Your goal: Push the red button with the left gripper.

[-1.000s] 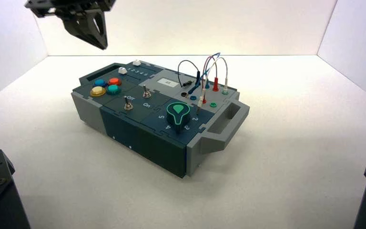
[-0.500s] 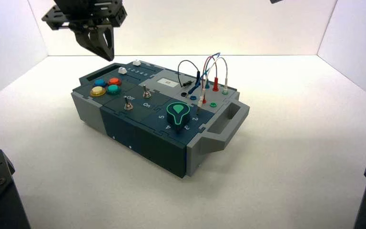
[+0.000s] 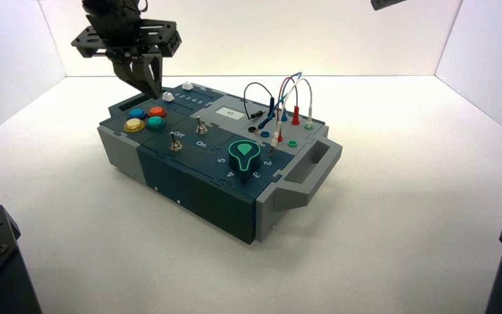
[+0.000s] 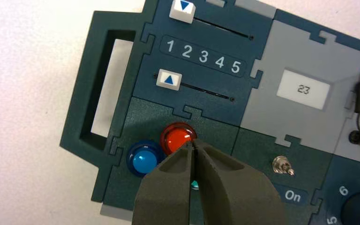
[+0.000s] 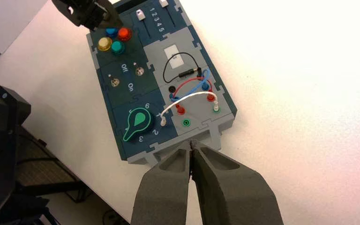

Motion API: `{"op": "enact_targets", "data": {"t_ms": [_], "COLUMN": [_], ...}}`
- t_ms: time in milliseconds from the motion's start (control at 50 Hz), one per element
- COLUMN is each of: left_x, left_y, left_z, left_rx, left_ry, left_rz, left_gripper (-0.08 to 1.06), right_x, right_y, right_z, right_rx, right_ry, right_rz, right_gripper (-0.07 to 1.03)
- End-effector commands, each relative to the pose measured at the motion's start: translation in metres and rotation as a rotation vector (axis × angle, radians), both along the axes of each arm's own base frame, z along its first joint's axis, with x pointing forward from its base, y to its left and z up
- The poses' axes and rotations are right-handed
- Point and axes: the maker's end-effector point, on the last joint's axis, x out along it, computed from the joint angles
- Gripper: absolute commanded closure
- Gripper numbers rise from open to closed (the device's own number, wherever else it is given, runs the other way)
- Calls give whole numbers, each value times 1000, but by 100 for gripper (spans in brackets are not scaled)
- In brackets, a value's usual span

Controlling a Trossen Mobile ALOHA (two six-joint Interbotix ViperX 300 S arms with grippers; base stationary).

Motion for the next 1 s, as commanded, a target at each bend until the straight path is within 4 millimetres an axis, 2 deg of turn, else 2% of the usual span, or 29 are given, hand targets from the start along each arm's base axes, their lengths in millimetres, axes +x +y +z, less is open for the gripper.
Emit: {"op": "enact_targets", "data": {"t_ms": [20,1000], "left_x": [8,7], "left_y": [-4,1], "left_z": [5,-17], "left_rx": [-5,21], "left_ry": [-25,30], "left_rz": [-11,-5], "left_gripper": [101,101], "right_x": [2,0], "right_y": [3,1], "right_z": [5,0], "right_rx": [15,4], "right_ry": [-11,3], "right_rz": [-1,-1], "right_gripper": [98,98]}}
